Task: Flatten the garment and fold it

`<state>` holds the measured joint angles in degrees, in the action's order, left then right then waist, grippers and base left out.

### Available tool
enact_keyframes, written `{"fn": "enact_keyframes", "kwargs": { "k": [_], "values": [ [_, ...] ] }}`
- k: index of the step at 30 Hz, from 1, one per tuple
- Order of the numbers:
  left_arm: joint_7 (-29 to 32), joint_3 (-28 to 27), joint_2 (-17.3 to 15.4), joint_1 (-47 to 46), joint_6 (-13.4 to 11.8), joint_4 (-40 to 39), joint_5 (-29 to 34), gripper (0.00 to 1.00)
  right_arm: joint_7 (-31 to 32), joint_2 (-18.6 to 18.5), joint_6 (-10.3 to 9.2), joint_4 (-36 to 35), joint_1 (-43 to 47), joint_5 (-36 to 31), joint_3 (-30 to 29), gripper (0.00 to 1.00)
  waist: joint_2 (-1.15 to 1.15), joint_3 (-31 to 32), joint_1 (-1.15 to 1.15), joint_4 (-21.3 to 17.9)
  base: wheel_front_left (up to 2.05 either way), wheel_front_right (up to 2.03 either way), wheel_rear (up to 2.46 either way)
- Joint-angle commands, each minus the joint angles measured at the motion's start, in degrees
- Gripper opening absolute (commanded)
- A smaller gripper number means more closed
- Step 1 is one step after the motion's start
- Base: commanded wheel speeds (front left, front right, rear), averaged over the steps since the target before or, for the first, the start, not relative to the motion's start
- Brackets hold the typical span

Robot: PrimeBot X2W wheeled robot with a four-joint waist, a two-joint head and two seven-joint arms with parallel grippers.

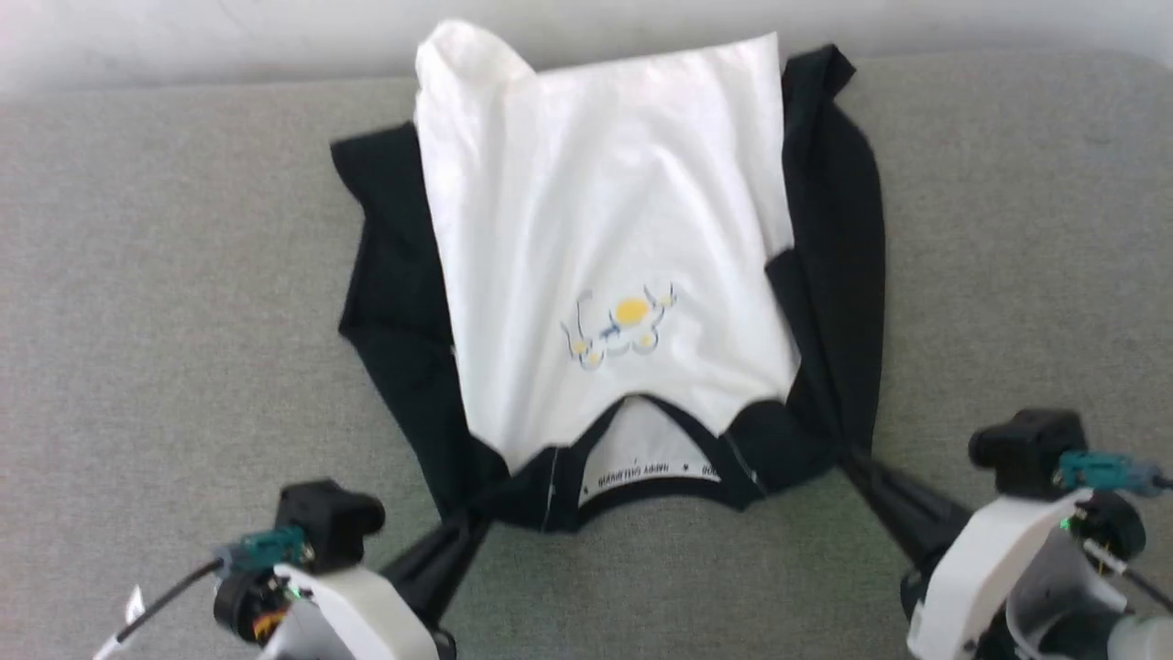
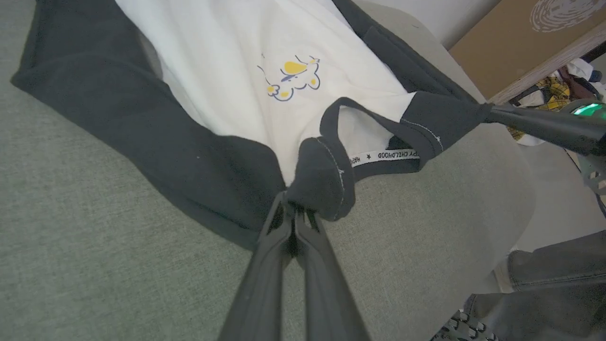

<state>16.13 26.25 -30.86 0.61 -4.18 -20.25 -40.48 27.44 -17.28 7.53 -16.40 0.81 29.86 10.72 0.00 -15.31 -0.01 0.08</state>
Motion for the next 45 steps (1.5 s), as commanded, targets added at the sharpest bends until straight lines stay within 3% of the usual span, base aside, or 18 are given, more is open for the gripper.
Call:
{"fn": "enact_keyframes", "kwargs": {
  "k": [1,12,22,31,42,43,44,45],
  "values": [
    [1.1,0.5,-0.6,1.4,-0.4,-0.7,-0.9,0.00,1.8,-0.7,-0.04,-0.9,1.5,1.1,0.3,0.00,0.00,2.0,0.01,-0.1,0.00,0.00,0.00],
    [7.6,3.4,-3.0,8.2,-2.3,-2.8,-4.4,0.00,13.0,-4.5,-0.04,-4.2,8.8,6.2,0.7,0.00,0.00,6.0,0.01,-0.6,0.00,0.00,0.00],
    [11.3,5.0,-4.3,13.3,-4.0,-4.2,-7.2,0.00,20.4,-4.2,-0.04,-6.5,15.5,7.6,-1.9,0.00,0.00,7.6,0.01,-0.5,0.00,0.00,0.00],
    [8.4,5.1,-2.3,11.6,-2.1,0.0,-7.0,0.00,17.9,-3.7,-0.04,-5.6,15.5,5.0,-0.4,0.00,0.00,6.9,0.01,-0.5,0.00,0.00,0.00],
    [6.4,6.8,0.6,5.4,1.3,13.1,-5.0,0.00,8.8,-3.7,-0.04,5.8,10.1,3.1,4.8,0.00,0.00,5.3,0.01,-0.6,0.00,0.00,0.00],
    [5.6,6.7,1.3,5.0,1.5,13.7,-5.0,0.35,7.7,-3.6,-0.04,6.8,9.6,3.1,5.1,0.00,0.00,5.2,0.01,-0.6,0.00,0.00,0.00],
    [4.9,6.6,2.0,4.9,1.6,14.3,-5.3,1.00,6.7,-3.5,-0.04,7.7,9.1,3.0,5.4,0.13,0.00,5.2,0.01,-0.6,0.00,0.00,0.00],
    [4.4,6.6,2.5,4.8,1.7,14.7,-5.5,1.00,5.9,-3.4,-0.04,8.5,8.8,3.1,5.7,0.32,0.00,5.2,0.01,-0.6,0.00,0.00,0.00]
  ]
}}
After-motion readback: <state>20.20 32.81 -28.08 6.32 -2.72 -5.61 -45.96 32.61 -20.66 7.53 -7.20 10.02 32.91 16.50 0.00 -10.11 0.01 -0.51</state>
